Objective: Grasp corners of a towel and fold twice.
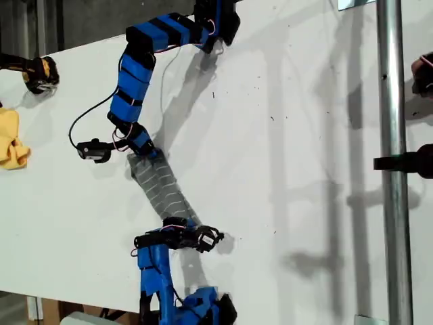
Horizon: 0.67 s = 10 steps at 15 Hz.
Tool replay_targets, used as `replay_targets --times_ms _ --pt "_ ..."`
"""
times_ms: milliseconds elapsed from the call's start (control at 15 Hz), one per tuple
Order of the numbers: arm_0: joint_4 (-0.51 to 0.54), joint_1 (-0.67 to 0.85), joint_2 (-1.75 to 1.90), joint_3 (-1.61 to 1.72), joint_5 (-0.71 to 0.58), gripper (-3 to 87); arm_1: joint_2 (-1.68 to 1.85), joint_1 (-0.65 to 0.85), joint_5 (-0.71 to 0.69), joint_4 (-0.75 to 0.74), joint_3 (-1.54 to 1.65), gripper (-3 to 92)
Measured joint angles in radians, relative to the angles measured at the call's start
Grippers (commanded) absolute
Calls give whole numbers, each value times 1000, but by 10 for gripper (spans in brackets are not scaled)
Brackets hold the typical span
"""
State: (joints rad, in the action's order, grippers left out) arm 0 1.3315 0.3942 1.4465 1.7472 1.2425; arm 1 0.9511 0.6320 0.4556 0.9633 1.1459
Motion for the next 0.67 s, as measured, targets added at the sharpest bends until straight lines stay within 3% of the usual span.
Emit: replay_targets --times_ms 667 --pt "40 -26 -40 -92 49 -24 -100 117 -28 -63 -169 -2"
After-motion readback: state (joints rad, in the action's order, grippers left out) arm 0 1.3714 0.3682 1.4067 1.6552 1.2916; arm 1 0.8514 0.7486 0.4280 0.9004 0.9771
